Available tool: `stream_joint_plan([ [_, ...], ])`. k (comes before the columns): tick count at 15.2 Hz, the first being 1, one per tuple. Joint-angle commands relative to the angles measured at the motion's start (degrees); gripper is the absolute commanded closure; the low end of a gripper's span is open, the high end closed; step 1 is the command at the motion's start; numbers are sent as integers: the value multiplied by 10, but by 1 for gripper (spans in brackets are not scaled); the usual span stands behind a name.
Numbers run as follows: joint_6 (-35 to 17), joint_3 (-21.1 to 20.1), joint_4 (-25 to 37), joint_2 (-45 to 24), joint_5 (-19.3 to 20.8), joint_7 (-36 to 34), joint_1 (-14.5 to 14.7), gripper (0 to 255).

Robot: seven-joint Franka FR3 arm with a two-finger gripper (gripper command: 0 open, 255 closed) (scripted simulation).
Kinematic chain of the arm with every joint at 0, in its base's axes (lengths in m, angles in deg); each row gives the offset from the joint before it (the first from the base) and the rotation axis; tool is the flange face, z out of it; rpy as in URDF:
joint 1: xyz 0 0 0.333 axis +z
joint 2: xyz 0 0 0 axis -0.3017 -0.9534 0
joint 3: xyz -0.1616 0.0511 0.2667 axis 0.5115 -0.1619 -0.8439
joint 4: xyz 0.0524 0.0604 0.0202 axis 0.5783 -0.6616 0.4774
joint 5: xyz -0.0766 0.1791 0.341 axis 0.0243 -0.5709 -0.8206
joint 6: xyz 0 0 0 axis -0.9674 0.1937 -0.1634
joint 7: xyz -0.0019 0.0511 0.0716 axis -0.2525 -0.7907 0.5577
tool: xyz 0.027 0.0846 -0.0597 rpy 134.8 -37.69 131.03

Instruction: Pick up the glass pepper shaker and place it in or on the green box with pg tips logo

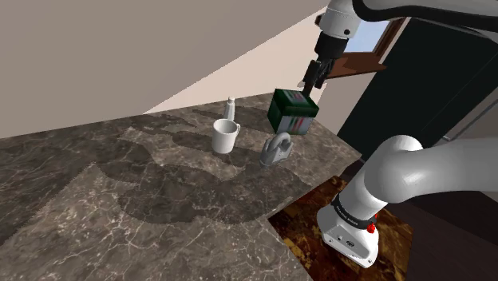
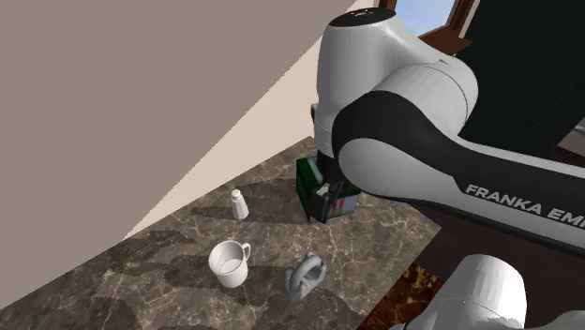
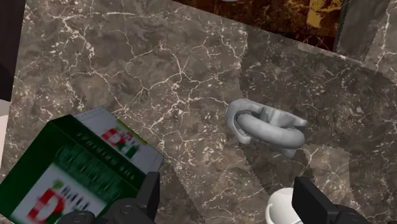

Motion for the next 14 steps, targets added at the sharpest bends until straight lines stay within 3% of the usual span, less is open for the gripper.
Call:
stream_joint_plan([
  [1,0,0,0,0,0,0,0,0],
  [14,-183,-12,108,-288,-6,-18,5,0],
])
